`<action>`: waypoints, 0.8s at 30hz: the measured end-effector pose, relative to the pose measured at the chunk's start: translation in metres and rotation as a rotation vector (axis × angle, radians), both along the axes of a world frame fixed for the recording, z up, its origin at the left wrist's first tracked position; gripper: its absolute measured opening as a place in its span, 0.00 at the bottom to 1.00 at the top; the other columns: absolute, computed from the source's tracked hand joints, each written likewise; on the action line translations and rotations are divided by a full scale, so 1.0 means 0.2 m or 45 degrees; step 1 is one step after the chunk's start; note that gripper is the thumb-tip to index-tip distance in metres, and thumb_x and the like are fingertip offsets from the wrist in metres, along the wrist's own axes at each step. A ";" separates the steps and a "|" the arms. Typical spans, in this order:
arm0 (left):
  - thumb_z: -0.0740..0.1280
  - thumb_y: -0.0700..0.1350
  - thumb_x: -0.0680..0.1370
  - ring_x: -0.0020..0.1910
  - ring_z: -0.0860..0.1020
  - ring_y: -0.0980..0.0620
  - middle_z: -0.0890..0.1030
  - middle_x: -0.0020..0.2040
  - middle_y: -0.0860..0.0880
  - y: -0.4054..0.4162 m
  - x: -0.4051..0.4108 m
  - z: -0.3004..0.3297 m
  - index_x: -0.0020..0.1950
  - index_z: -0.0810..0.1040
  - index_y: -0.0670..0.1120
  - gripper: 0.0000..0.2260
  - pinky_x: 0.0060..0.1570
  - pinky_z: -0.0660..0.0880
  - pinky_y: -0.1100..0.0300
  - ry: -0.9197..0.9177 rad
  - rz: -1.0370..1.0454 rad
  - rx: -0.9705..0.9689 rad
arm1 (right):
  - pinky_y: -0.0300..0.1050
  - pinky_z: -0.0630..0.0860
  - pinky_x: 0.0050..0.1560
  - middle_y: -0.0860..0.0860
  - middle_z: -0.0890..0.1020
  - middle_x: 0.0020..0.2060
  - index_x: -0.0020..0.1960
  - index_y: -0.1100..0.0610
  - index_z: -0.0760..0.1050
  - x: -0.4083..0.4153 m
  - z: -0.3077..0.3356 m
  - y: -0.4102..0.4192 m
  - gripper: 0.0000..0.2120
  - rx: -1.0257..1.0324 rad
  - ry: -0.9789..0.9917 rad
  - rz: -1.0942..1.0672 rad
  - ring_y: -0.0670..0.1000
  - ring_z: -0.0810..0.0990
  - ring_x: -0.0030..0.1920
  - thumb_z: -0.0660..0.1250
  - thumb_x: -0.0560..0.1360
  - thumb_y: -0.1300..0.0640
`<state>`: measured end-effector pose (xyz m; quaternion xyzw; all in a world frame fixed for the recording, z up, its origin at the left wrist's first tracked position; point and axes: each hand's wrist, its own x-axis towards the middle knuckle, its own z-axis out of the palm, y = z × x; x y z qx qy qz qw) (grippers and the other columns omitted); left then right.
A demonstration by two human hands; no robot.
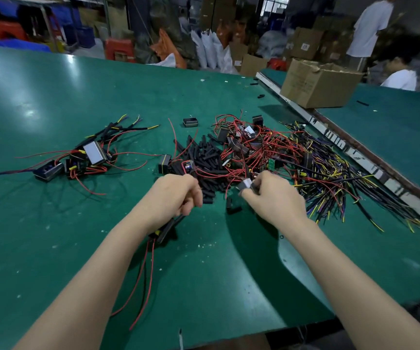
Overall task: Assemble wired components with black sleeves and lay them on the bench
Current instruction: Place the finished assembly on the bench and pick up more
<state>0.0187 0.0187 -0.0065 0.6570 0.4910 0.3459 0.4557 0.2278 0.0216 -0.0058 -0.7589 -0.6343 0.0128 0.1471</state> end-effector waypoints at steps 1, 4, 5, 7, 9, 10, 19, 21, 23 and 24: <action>0.54 0.51 0.70 0.23 0.68 0.54 0.74 0.23 0.49 -0.01 -0.01 -0.01 0.29 0.77 0.46 0.17 0.27 0.67 0.64 0.079 0.025 0.081 | 0.46 0.67 0.39 0.52 0.76 0.49 0.52 0.54 0.71 0.01 0.00 0.00 0.14 0.026 0.006 -0.026 0.57 0.74 0.44 0.63 0.73 0.44; 0.53 0.49 0.72 0.38 0.76 0.55 0.80 0.36 0.52 0.01 -0.03 -0.03 0.37 0.80 0.48 0.16 0.43 0.72 0.61 0.253 0.098 0.352 | 0.49 0.70 0.43 0.55 0.72 0.56 0.61 0.55 0.69 0.02 0.00 0.00 0.19 0.044 -0.009 -0.012 0.59 0.74 0.53 0.66 0.74 0.47; 0.53 0.48 0.72 0.44 0.75 0.56 0.78 0.42 0.52 0.01 -0.03 -0.04 0.40 0.81 0.48 0.16 0.49 0.71 0.62 0.262 0.094 0.423 | 0.50 0.70 0.48 0.56 0.70 0.57 0.63 0.55 0.69 0.00 0.00 0.01 0.20 0.053 0.048 0.046 0.59 0.73 0.56 0.67 0.74 0.49; 0.54 0.45 0.72 0.51 0.72 0.56 0.74 0.48 0.50 0.01 -0.02 -0.04 0.45 0.82 0.47 0.17 0.55 0.66 0.64 0.225 0.080 0.501 | 0.48 0.66 0.58 0.56 0.70 0.57 0.63 0.54 0.71 -0.03 0.02 0.03 0.20 0.132 0.250 0.182 0.59 0.69 0.60 0.68 0.74 0.50; 0.55 0.42 0.71 0.53 0.71 0.54 0.73 0.51 0.49 0.01 -0.02 -0.04 0.47 0.83 0.44 0.16 0.58 0.64 0.65 0.202 0.061 0.576 | 0.44 0.61 0.60 0.55 0.72 0.58 0.64 0.54 0.72 -0.08 0.06 0.06 0.19 0.272 0.359 0.302 0.57 0.67 0.61 0.67 0.75 0.51; 0.56 0.41 0.70 0.54 0.70 0.53 0.74 0.52 0.48 0.01 -0.02 -0.04 0.46 0.83 0.43 0.16 0.59 0.64 0.65 0.193 0.042 0.610 | 0.43 0.60 0.60 0.55 0.74 0.59 0.66 0.54 0.71 -0.10 0.08 0.09 0.19 0.306 0.379 0.357 0.57 0.68 0.62 0.66 0.77 0.51; 0.58 0.39 0.64 0.50 0.72 0.56 0.79 0.46 0.50 0.03 -0.06 -0.06 0.35 0.81 0.46 0.12 0.55 0.66 0.64 0.005 0.104 0.644 | 0.41 0.72 0.52 0.47 0.80 0.41 0.56 0.54 0.77 -0.28 0.07 0.22 0.07 0.118 0.883 0.767 0.47 0.77 0.45 0.65 0.79 0.58; 0.58 0.41 0.64 0.46 0.74 0.58 0.79 0.44 0.53 0.07 -0.06 -0.07 0.40 0.78 0.51 0.12 0.52 0.70 0.59 -0.115 0.373 0.500 | 0.42 0.72 0.46 0.43 0.79 0.35 0.45 0.50 0.76 -0.29 0.04 0.22 0.04 0.164 0.958 0.719 0.44 0.75 0.39 0.65 0.79 0.54; 0.59 0.42 0.66 0.44 0.74 0.63 0.77 0.47 0.57 0.10 -0.08 -0.09 0.52 0.73 0.52 0.16 0.50 0.72 0.56 -0.152 0.572 0.412 | 0.38 0.69 0.38 0.41 0.75 0.29 0.40 0.48 0.75 -0.29 0.00 0.22 0.09 0.170 1.008 0.715 0.41 0.71 0.33 0.64 0.79 0.50; 0.60 0.42 0.67 0.45 0.74 0.63 0.75 0.50 0.58 0.11 -0.08 -0.10 0.59 0.70 0.52 0.20 0.49 0.72 0.57 -0.142 0.591 0.411 | 0.37 0.67 0.36 0.41 0.72 0.27 0.39 0.48 0.74 -0.30 -0.01 0.21 0.10 0.167 1.020 0.719 0.41 0.68 0.31 0.63 0.79 0.48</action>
